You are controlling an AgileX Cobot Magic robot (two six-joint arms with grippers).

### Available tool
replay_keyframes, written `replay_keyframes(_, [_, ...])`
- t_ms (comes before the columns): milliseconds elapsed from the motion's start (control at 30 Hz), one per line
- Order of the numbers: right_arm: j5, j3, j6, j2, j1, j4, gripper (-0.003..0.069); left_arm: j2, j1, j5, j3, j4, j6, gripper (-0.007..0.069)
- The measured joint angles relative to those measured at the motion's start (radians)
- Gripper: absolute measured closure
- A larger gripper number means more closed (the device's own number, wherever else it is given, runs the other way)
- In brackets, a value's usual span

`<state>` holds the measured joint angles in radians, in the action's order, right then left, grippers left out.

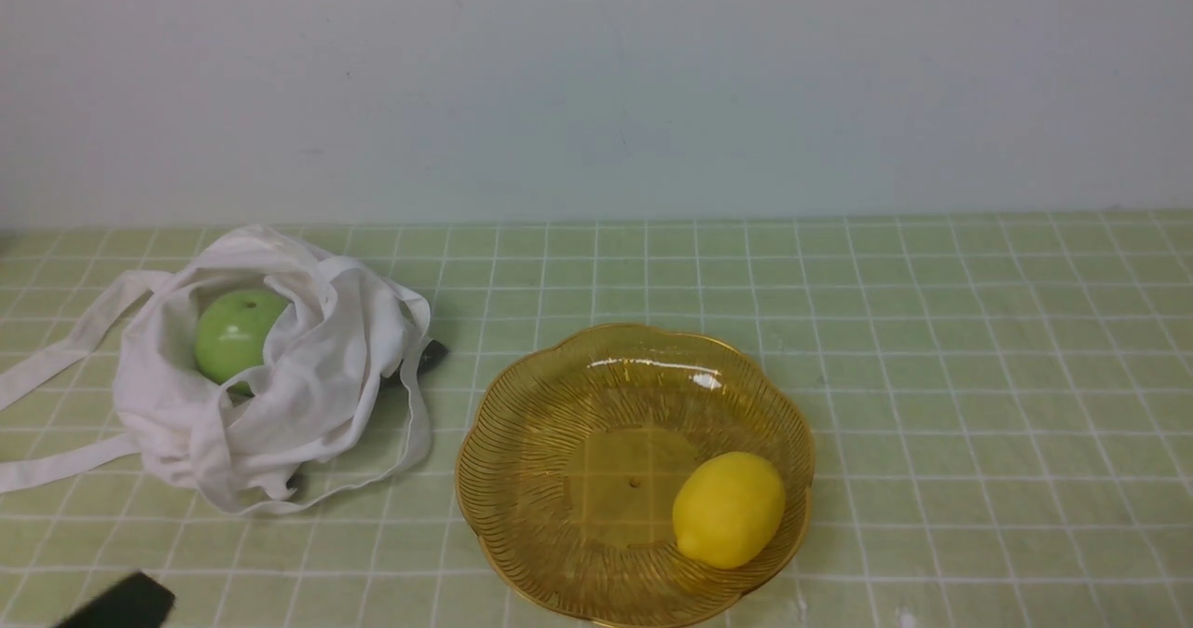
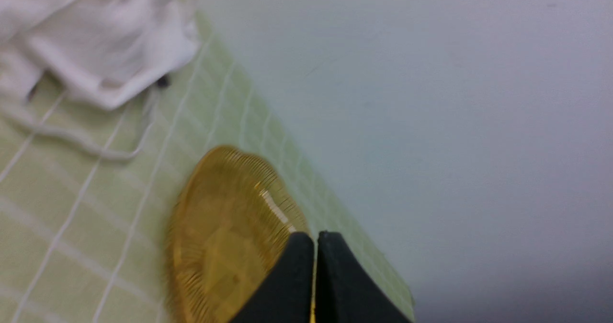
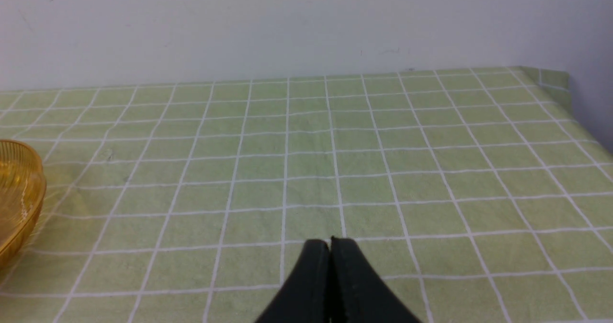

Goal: Take the fruit out of the bag on the green coffee tablecloth and place them on the plate.
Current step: 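Reach into the white bag and grasp the apple with the left gripper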

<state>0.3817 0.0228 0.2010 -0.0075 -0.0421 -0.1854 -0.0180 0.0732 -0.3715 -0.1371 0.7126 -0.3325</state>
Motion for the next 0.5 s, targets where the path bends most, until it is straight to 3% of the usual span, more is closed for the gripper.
replay_keyframes(133, [0.0,0.0,0.0,0.0,0.0,0.0,0.0673,-0.153,0.0,-0.101,-0.178,-0.088,0.075,0.0632])
replay_keyframes(300, [0.0,0.0,0.0,0.0,0.0,0.0,0.0673,-0.545,0.0,-0.422,-0.429,-0.345,0.134,0.0632])
replay_keyframes(367, [0.0,0.0,0.0,0.0,0.0,0.0,0.0673,-0.606,0.0,-0.456,-0.463,-0.402,0.136,0.0631])
replay_keyframes(500, [0.0,0.0,0.0,0.0,0.0,0.0,0.0673,-0.95,0.0,-0.518,-0.669,-0.631,0.12,0.062])
